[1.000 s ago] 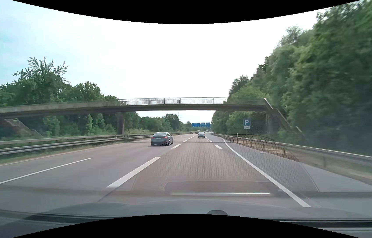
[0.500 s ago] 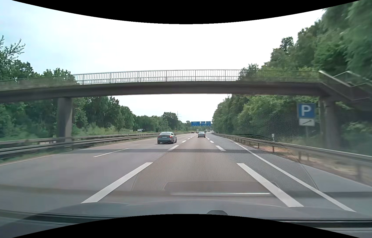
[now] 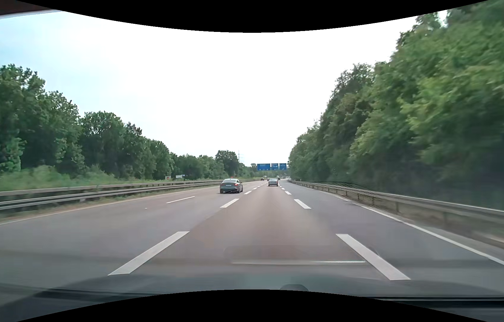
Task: Follow the waypoints while adhering to traffic rules and regulations
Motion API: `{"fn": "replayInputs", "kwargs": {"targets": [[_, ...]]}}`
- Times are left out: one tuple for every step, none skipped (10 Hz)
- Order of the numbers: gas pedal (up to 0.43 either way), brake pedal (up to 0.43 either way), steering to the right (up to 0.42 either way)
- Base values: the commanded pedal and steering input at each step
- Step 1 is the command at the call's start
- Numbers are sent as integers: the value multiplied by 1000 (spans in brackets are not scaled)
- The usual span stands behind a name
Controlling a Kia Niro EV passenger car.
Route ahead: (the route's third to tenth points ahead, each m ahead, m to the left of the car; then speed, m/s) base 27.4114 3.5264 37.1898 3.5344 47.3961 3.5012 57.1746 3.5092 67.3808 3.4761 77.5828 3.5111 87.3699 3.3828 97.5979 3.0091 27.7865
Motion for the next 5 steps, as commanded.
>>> {"fn": "replayInputs", "kwargs": {"targets": [[98,0,-3],[98,0,-3],[98,0,-3],[98,0,-3],[98,0,-3]]}}
